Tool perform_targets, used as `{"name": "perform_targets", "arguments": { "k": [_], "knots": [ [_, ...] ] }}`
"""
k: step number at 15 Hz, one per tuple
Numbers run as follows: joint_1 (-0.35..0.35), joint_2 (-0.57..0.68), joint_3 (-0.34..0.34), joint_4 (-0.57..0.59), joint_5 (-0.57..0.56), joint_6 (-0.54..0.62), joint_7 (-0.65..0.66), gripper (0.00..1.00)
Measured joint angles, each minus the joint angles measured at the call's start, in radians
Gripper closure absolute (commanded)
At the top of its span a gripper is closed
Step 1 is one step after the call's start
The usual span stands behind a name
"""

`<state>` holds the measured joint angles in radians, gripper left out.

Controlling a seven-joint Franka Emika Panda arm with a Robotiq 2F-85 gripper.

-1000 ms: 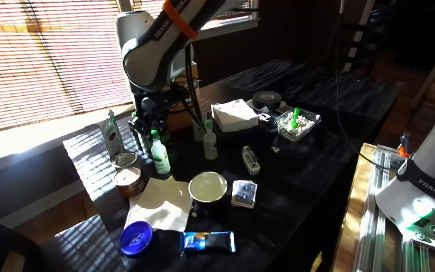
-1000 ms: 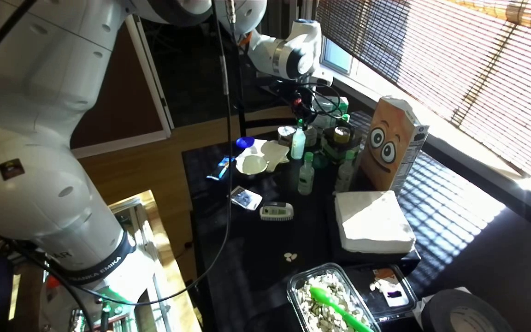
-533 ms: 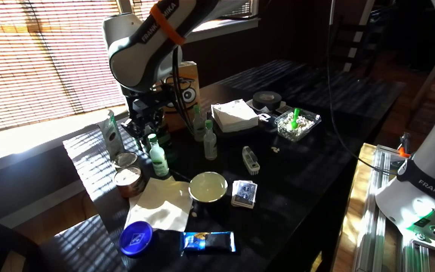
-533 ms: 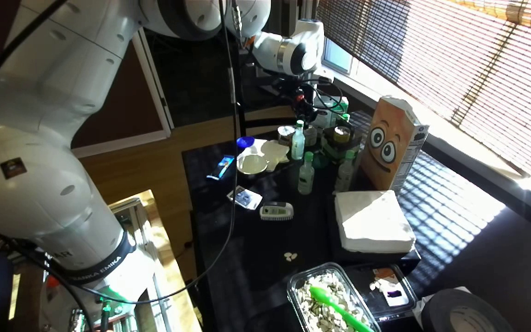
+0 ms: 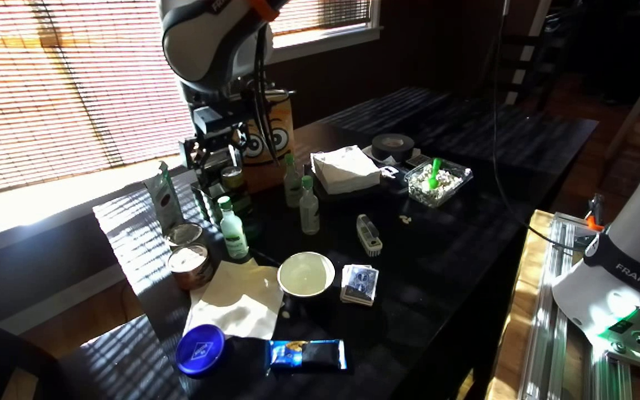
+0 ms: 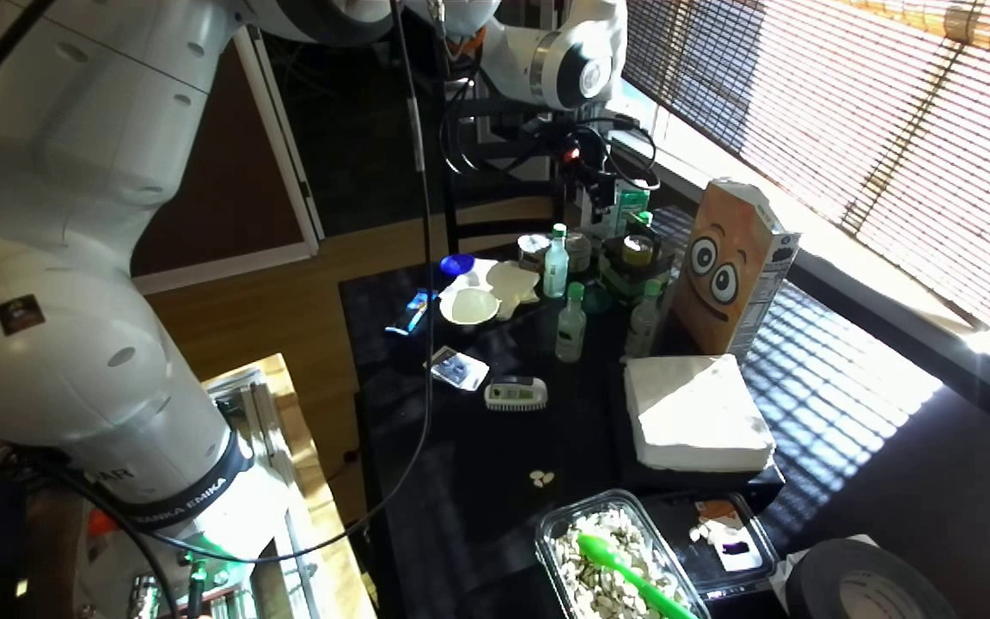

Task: Move two glass bottles to the left.

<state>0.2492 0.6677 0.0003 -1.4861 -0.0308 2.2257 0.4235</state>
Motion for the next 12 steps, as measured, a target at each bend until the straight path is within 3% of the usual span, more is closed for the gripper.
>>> {"name": "perform_targets", "arguments": {
  "k": [4, 7, 12],
  "knots": [
    [-0.087, -0.118, -0.026, -0.178, 0.069, 0.014, 0.034, 0.0],
    [-0.151, -0.196, -0.02, -0.334, 0.112, 0.1, -0.046, 0.0],
    [-0.192, -0.289, 0.005, -0.568, 0.138, 0.195, -0.187, 0.0]
  ]
}}
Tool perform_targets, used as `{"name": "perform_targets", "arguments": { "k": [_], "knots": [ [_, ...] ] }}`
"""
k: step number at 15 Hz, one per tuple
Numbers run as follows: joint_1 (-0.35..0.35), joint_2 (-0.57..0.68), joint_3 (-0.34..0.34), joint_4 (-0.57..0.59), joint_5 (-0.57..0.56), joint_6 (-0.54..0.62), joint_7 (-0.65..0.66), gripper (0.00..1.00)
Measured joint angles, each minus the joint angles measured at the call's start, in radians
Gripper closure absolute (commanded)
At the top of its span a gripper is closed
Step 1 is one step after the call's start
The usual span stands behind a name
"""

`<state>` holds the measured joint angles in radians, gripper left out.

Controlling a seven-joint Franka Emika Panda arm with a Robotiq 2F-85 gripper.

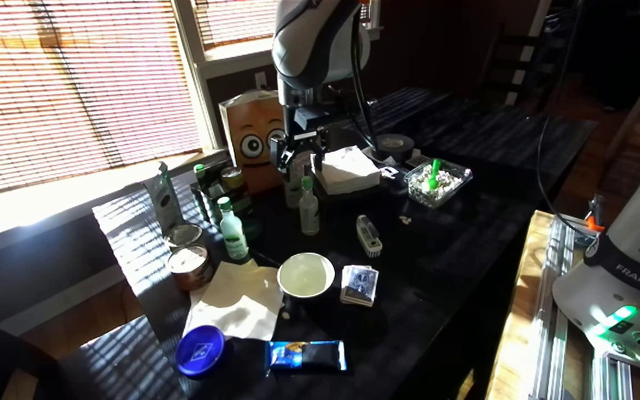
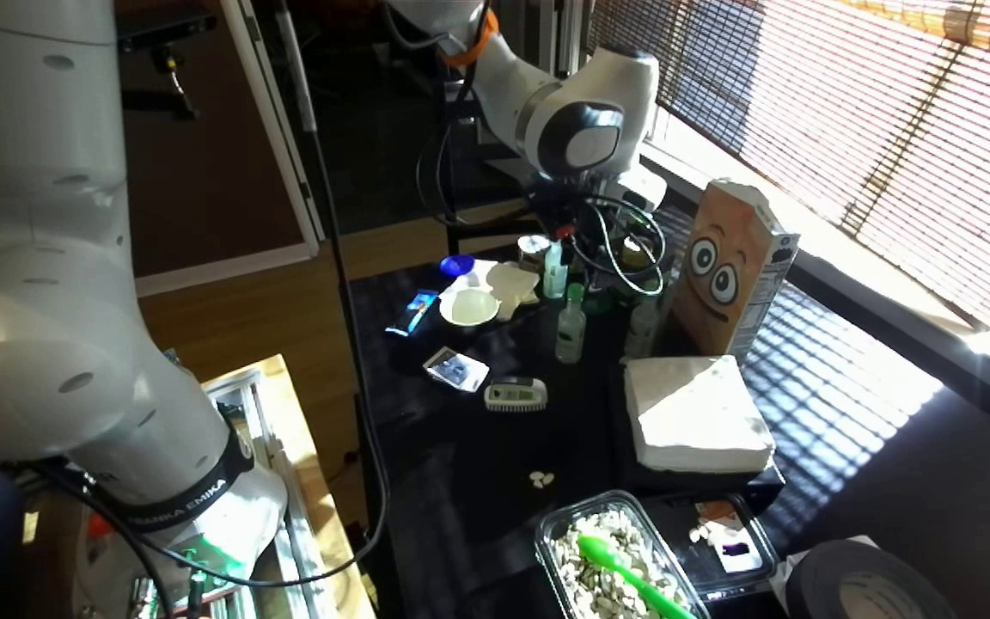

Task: Move two glass bottles to the left.

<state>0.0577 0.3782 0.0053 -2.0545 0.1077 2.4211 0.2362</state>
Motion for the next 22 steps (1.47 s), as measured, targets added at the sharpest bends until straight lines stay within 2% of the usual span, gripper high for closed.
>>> {"name": "perform_targets", "arguments": {
  "k": [3, 8, 9, 13, 19, 20, 22],
  "knots": [
    [-0.001, -0.011, 0.019, -0.071, 0.002, 0.036, -0.042, 0.0],
    [0.018, -0.012, 0.004, -0.107, -0.011, 0.134, 0.02, 0.01],
    [0.025, -0.012, -0.006, -0.107, -0.017, 0.142, 0.04, 0.2],
    [0.038, -0.012, -0.035, -0.107, -0.043, 0.143, 0.091, 0.47],
    [0.044, -0.012, -0.041, -0.107, -0.057, 0.143, 0.12, 0.89],
    [0.048, -0.012, -0.043, -0.106, -0.06, 0.143, 0.125, 0.95],
    [0.054, -0.012, -0.045, -0.106, -0.073, 0.143, 0.137, 0.93]
  ]
}}
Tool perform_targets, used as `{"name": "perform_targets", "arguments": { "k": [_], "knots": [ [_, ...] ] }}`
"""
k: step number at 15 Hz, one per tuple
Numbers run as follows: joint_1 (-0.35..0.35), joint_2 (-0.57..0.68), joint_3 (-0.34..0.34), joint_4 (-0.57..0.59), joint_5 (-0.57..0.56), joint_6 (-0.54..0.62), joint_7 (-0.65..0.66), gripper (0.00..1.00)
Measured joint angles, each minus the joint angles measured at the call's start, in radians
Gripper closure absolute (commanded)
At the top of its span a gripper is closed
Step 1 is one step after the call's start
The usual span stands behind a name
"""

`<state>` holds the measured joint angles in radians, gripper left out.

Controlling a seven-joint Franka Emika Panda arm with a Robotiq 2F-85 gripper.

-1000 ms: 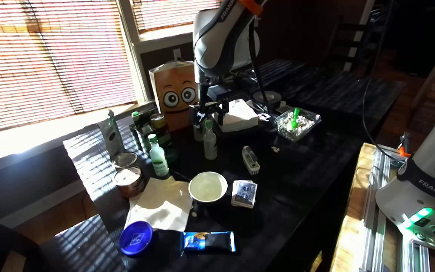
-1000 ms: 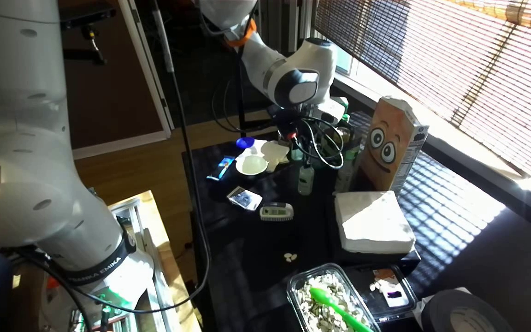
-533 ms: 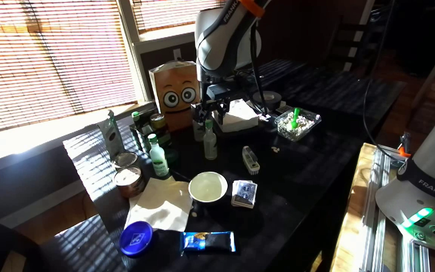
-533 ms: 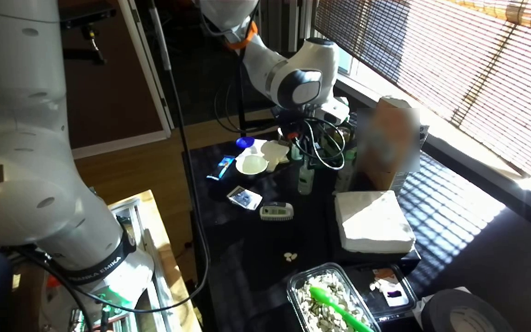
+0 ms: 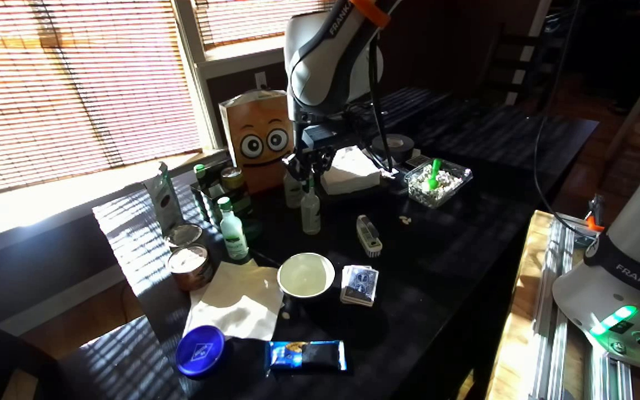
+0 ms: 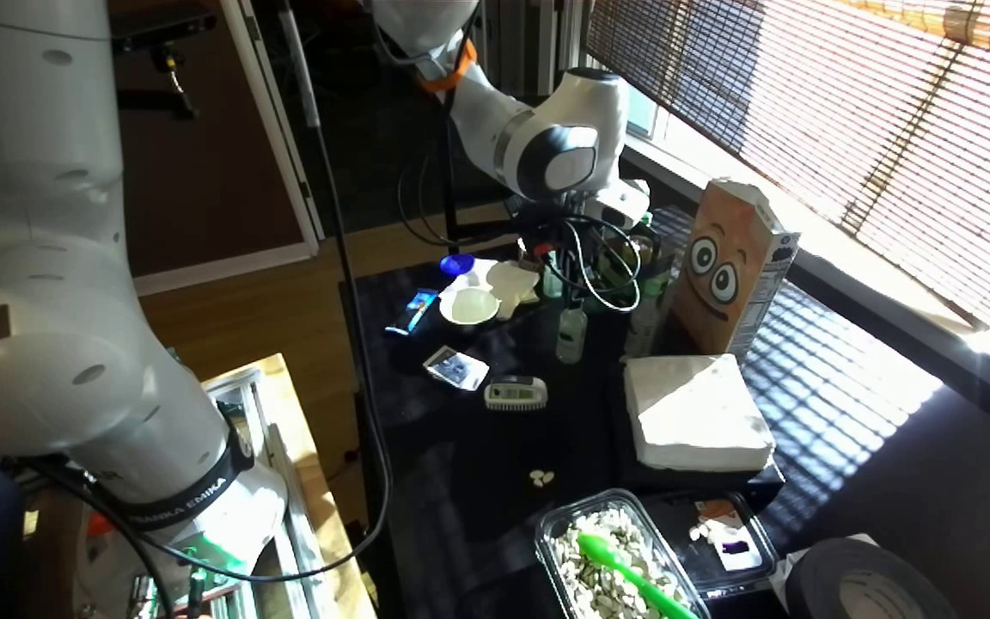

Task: Move two glass bottles to the left.

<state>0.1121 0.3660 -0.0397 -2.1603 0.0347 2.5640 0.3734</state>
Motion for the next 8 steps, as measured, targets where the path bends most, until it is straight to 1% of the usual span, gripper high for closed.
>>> {"name": "perform_targets", "arguments": {
  "k": [5, 8],
  "knots": [
    [0.024, -0.003, -0.001, 0.018, -0.027, -0.002, 0.014, 0.93],
    [0.038, -0.014, 0.008, 0.06, -0.027, -0.039, 0.013, 0.93]
  ]
}}
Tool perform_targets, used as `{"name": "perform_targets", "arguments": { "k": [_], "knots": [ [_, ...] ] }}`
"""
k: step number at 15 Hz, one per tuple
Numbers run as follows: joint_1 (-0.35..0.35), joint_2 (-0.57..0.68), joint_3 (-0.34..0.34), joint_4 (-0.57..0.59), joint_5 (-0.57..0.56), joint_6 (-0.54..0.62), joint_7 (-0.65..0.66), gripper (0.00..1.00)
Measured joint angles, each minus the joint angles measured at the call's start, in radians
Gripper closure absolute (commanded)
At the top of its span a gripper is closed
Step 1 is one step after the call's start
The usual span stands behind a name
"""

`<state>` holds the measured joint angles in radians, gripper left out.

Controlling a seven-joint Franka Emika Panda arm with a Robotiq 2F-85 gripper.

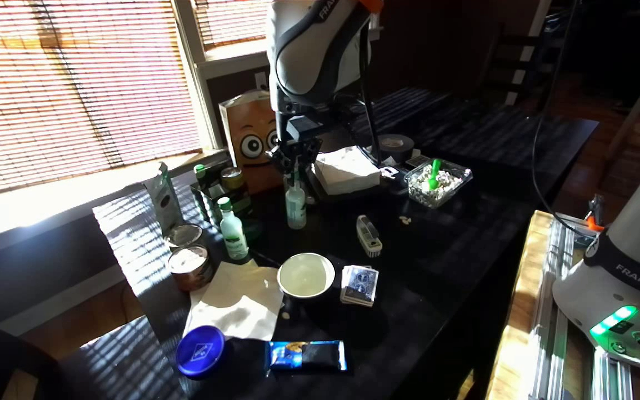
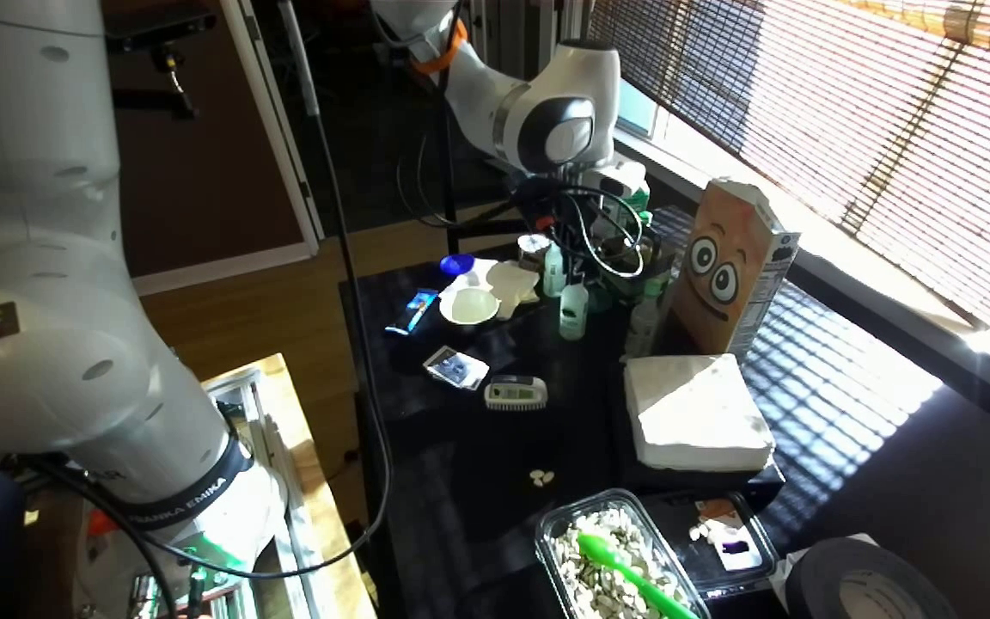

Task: Move two glass bottles to the left.

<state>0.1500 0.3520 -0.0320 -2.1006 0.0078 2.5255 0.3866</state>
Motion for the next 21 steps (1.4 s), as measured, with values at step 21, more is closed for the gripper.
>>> {"name": "perform_targets", "arguments": {
  "k": [21],
  "knots": [
    [0.046, 0.314, 0.046, 0.605, -0.023, -0.417, -0.043, 0.71]
  ]
}}
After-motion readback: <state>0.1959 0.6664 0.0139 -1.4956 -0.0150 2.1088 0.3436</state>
